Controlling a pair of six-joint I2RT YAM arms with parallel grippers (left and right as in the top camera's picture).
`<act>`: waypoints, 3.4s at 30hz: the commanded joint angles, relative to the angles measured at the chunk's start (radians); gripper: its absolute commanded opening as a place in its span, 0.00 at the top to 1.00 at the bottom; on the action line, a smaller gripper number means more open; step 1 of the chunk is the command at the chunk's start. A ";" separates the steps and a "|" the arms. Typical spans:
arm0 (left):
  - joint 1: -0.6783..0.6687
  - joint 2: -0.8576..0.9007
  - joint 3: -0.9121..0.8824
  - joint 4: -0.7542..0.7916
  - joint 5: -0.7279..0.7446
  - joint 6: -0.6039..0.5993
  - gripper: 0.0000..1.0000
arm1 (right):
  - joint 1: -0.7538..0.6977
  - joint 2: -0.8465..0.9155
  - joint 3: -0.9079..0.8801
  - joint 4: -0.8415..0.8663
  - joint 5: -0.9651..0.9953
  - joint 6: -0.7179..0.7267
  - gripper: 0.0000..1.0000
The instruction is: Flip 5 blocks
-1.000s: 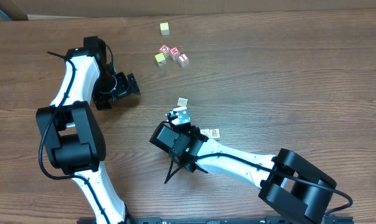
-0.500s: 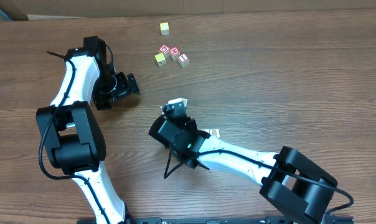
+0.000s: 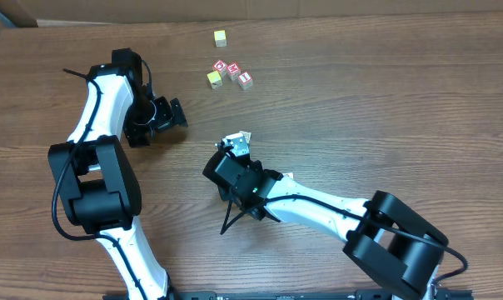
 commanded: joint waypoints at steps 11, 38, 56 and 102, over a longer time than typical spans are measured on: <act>-0.001 -0.022 0.010 0.000 -0.004 -0.001 0.00 | 0.005 -0.003 0.028 -0.093 -0.004 -0.007 0.84; -0.001 -0.022 0.010 0.000 -0.004 -0.001 0.00 | 0.005 -0.145 0.026 -0.278 -0.140 0.135 0.87; -0.001 -0.022 0.010 0.000 -0.004 -0.001 0.00 | 0.011 -0.143 -0.089 -0.244 -0.138 0.264 0.92; -0.001 -0.022 0.010 0.000 -0.004 -0.001 0.00 | 0.008 -0.109 -0.130 -0.195 -0.066 0.264 0.96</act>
